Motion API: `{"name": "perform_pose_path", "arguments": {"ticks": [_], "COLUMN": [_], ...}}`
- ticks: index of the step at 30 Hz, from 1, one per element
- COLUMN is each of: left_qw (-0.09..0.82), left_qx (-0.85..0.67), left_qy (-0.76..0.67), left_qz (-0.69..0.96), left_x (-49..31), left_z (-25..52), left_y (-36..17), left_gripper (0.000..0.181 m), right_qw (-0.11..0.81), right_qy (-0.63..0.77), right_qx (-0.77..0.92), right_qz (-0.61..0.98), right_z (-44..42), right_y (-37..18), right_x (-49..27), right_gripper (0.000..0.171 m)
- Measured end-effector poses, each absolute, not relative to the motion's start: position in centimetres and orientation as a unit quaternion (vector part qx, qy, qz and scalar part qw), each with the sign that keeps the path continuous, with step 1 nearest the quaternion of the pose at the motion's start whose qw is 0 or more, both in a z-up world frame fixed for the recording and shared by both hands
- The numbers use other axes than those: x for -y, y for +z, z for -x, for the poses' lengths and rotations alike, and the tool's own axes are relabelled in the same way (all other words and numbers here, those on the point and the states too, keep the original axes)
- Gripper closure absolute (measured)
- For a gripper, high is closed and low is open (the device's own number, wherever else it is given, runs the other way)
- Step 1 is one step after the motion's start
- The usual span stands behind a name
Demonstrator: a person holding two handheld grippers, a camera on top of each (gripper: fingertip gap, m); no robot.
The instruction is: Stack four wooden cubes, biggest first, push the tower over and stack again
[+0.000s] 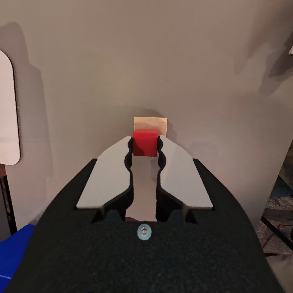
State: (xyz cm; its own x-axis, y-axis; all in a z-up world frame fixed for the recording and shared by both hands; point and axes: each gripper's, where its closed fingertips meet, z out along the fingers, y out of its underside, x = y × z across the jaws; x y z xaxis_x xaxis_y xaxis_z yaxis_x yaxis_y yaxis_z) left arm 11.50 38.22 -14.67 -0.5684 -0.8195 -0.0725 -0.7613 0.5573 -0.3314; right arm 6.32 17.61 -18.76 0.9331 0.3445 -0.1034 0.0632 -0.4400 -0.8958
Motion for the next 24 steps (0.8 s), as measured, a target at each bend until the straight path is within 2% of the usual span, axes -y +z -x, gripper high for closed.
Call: {"name": "perform_pose_path", "arguments": {"ticks": [4, 7, 9, 12, 15, 17, 21, 24], "left_qw": [0.100, 0.111, 0.124, 0.174, 0.277, 0.302, 0.249, 0.226], "left_qx": [-0.879, -0.882, -0.881, -0.859, -0.792, -0.745, -0.747, -0.768], "left_qy": [-0.133, -0.123, -0.127, -0.164, -0.174, -0.162, -0.112, -0.053], "left_qz": [0.447, 0.441, 0.439, 0.453, 0.515, 0.573, 0.607, 0.596], "left_x": [-37.9, -37.9, -37.8, -37.9, -39.4, -39.8, -37.2, -37.5], "left_z": [-11.3, -11.3, -11.2, -10.1, -7.1, -3.5, 3.0, 4.6], "left_y": [-15.1, -15.1, -14.4, -11.6, -9.7, -11.6, -19.1, -22.1], "left_gripper": [0.153, 0.130, 0.122, 0.120, 0.122, 0.122, 0.122, 0.120], "right_qw": [0.512, 0.510, 0.510, 0.515, 0.520, 0.519, 0.516, 0.514], "right_qy": [0.137, 0.136, 0.138, 0.142, 0.141, 0.138, 0.132, 0.135], "right_qx": [0.124, 0.125, 0.124, 0.121, 0.114, 0.106, 0.107, 0.112], "right_qz": [0.839, 0.840, 0.840, 0.837, 0.835, 0.837, 0.840, 0.840], "right_z": [-6.2, -6.2, -6.2, -6.2, -6.3, -6.5, -6.5, -6.1], "right_y": [-18.9, -18.9, -18.9, -18.8, -18.6, -18.6, -18.5, -18.5], "right_x": [-17.6, -17.5, -17.6, -17.6, -17.7, -17.8, -18.1, -18.2], "right_gripper": [0.112, 0.112, 0.112, 0.112, 0.113, 0.113, 0.113, 0.113]}}
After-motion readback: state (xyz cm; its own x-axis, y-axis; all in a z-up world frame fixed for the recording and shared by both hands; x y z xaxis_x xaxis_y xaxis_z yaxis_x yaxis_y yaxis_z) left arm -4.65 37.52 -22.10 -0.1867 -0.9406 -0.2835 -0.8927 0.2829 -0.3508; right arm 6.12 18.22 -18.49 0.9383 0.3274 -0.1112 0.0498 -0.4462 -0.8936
